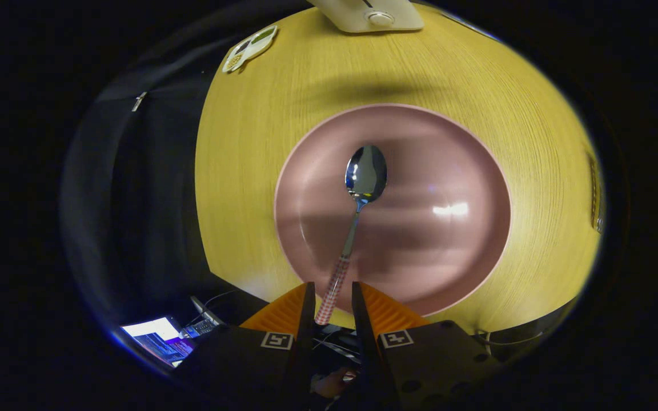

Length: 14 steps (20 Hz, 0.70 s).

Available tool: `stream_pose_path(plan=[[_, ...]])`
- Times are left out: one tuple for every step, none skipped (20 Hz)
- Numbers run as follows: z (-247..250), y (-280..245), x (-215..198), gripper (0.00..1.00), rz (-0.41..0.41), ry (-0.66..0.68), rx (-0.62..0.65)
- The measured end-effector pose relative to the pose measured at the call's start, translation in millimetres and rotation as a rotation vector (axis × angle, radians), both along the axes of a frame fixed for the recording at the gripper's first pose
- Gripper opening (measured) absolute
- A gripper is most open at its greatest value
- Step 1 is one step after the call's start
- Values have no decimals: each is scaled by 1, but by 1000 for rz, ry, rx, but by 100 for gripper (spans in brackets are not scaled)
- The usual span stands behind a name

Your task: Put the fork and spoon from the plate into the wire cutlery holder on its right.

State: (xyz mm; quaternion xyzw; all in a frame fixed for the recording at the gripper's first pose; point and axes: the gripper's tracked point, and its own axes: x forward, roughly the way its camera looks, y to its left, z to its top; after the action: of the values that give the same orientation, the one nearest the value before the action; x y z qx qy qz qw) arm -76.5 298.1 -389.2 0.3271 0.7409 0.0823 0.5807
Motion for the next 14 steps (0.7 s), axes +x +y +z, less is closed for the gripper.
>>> stream_pose_path(plan=[[-5,1,-3,40,1,12,-8],[-8,4,-4,40,0,23,-8],[-10,6,-5,40,-1,29,-8],[-12,7,-7,40,1,33,-10],[-16,8,-9,40,4,35,-15],[-18,14,-11,39,2,39,-7],[-20,15,-12,37,-12,50,7],[-19,13,-9,26,-32,58,19],[-14,16,-12,14,-29,53,43],[-12,12,-15,14,-10,47,58],[-7,8,-15,11,-7,40,76],[1,2,-12,11,-11,31,100],[9,-6,-12,11,-11,21,122],[18,-15,-11,11,-10,8,139]])
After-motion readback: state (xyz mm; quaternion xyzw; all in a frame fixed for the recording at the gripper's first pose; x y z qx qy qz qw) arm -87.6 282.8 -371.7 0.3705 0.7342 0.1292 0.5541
